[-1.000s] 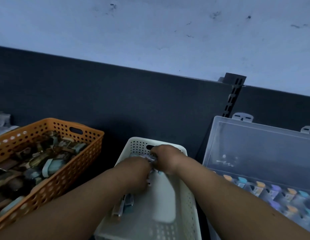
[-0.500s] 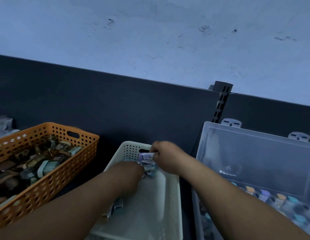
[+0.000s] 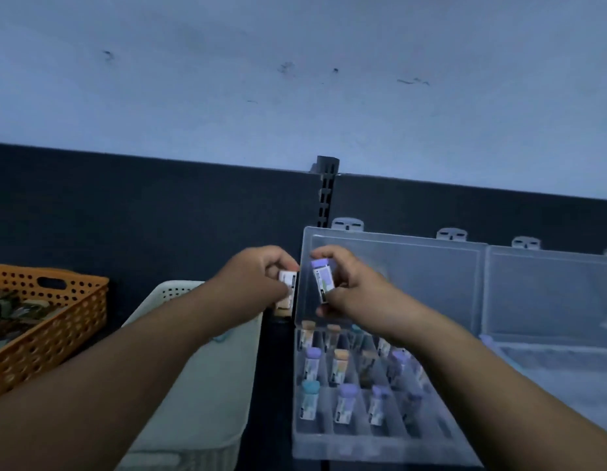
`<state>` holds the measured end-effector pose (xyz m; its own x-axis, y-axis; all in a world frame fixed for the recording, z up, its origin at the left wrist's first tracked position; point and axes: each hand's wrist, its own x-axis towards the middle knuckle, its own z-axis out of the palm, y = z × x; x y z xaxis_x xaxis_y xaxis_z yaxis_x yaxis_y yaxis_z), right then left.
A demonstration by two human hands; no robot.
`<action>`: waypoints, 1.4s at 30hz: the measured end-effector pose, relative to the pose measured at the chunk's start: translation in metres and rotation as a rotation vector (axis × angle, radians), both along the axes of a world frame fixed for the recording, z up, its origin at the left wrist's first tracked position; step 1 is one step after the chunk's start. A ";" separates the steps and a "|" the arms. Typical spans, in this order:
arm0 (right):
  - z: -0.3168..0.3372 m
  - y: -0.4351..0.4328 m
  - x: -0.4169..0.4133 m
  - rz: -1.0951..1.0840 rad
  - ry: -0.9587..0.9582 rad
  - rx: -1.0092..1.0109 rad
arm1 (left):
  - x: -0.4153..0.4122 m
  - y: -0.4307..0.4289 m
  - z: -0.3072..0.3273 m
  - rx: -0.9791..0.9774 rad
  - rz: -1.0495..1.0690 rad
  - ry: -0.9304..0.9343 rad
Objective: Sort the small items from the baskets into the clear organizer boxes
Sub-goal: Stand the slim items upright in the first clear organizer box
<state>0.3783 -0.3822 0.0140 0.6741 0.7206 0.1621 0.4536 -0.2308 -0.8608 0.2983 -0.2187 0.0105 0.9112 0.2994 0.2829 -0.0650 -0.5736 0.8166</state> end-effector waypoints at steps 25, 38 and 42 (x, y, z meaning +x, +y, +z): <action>-0.051 -0.224 0.048 -0.106 -0.203 -0.269 | 0.049 -0.211 -0.034 0.286 -0.201 0.249; -0.094 -0.222 0.060 -0.102 -0.376 -0.333 | 0.053 -0.218 -0.055 0.462 -0.153 0.352; -0.096 -0.221 0.058 -0.119 -0.377 -0.335 | 0.055 -0.219 -0.061 0.489 -0.154 0.366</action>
